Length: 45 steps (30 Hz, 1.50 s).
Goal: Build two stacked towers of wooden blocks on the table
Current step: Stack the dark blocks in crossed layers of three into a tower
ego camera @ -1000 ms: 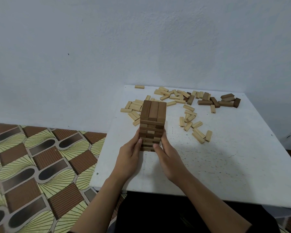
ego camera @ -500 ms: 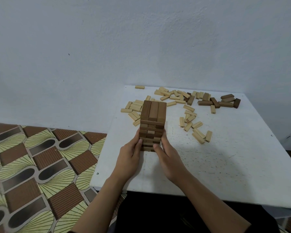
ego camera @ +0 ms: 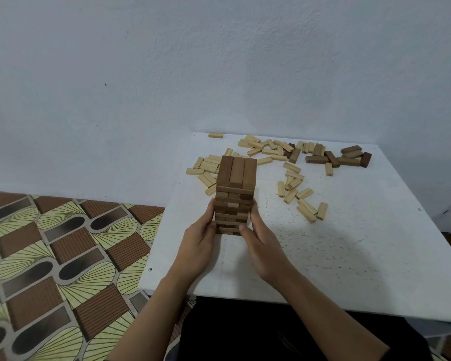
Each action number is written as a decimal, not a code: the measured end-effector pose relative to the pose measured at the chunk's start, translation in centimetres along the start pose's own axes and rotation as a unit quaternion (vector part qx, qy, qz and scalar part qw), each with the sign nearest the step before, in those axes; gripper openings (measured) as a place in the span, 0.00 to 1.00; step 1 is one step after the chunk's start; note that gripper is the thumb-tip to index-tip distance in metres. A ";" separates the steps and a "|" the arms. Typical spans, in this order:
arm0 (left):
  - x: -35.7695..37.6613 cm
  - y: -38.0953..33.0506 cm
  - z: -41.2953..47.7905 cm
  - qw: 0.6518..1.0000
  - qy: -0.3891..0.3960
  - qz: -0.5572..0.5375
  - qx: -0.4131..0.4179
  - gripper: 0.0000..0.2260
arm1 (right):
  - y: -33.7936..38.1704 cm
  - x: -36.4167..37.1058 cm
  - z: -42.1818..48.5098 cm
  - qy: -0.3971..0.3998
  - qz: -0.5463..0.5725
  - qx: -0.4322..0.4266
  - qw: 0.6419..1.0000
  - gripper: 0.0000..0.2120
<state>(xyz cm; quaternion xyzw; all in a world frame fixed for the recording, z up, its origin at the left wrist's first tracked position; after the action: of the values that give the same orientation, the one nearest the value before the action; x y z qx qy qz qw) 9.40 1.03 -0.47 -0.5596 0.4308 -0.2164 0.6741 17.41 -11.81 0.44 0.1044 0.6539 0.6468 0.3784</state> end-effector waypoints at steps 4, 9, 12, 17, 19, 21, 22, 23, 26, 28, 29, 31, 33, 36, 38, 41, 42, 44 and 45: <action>-0.2 0.0 0.0 1.000 0.006 -0.011 -0.020 0.21 | -0.1 -0.8 -0.1 -0.026 -0.001 0.001 1.000 0.27; -0.5 0.2 -0.2 1.000 -0.002 0.021 -0.023 0.18 | -0.3 -1.9 -0.1 -0.059 -0.048 0.010 0.997 0.25; -0.5 0.2 -0.4 0.999 -0.008 0.032 -0.014 0.15 | -0.4 -2.4 0.0 -0.080 -0.078 0.005 0.994 0.25; -0.3 0.2 -0.4 0.999 -0.028 0.042 0.003 0.14 | -0.1 -2.6 -0.1 -0.090 -0.115 -0.020 0.989 0.23; -0.4 0.2 -0.4 0.998 -0.037 0.043 0.006 0.14 | 0.0 -2.7 0.0 -0.097 -0.123 -0.027 0.987 0.22; -0.4 0.1 -0.3 0.998 -0.041 0.042 0.008 0.15 | 0.0 -2.7 0.1 -0.104 -0.121 -0.033 0.987 0.21; -0.3 0.0 -0.3 0.998 -0.041 0.040 0.010 0.15 | 0.0 -2.7 0.1 -0.107 -0.120 -0.037 0.986 0.21; -0.3 -0.1 -0.4 0.998 -0.042 0.038 0.012 0.15 | 0.1 -2.7 0.1 -0.109 -0.119 -0.040 0.986 0.21; -0.4 -0.2 -0.4 0.998 -0.051 0.029 0.015 0.15 | 0.3 -2.7 0.2 -0.112 -0.121 -0.049 0.985 0.20; -0.3 -0.1 -0.3 0.998 -0.057 0.025 0.012 0.16 | 0.5 -2.7 0.2 -0.111 -0.128 -0.055 0.984 0.20; -0.2 0.0 -0.3 0.998 -0.059 0.025 0.010 0.16 | 0.5 -2.7 0.2 -0.110 -0.130 -0.060 0.984 0.19; -0.1 0.2 -0.2 0.997 -0.067 0.024 0.008 0.16 | 0.3 -2.7 0.3 -0.110 -0.135 -0.067 0.983 0.19; -0.1 0.2 -0.2 0.997 -0.073 0.024 0.008 0.15 | 0.3 -2.7 0.3 -0.107 -0.137 -0.072 0.982 0.19; -0.1 0.3 -0.1 0.997 -0.076 0.031 0.009 0.15 | 0.1 -2.6 0.4 -0.106 -0.137 -0.080 0.982 0.20; -0.2 0.3 -0.1 0.996 -0.077 0.036 0.012 0.15 | 0.1 -2.6 0.4 -0.111 -0.137 -0.081 0.981 0.20; -0.3 0.4 0.0 0.996 -0.076 0.040 0.009 0.14 | 0.2 -2.6 0.3 -0.114 -0.134 -0.083 0.981 0.20; -0.4 0.5 0.0 0.996 -0.076 0.042 0.009 0.13 | 0.2 -2.6 0.3 -0.114 -0.135 -0.082 0.981 0.19; -0.4 0.4 0.0 0.996 -0.076 0.044 0.008 0.13 | 0.2 -2.7 0.4 -0.114 -0.138 -0.080 0.981 0.19; -0.4 0.4 0.0 0.996 -0.076 0.043 0.008 0.13 | 0.2 -2.7 0.4 -0.114 -0.139 -0.079 0.981 0.19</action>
<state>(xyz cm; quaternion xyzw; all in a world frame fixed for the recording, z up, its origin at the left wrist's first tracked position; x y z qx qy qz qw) 9.09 1.48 -0.73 -0.5504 0.4000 -0.1475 0.7179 19.44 -13.14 1.63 0.0554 0.5611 0.6215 0.5438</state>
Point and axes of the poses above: each hand's wrist, its own z-axis towards the middle knuckle, its own x-axis out of the palm, y = z × x, the point moved 6 cm from there along z, towards the middle knuckle, and after that the axes turned 12 degrees about -x, right-handed, at the moved point
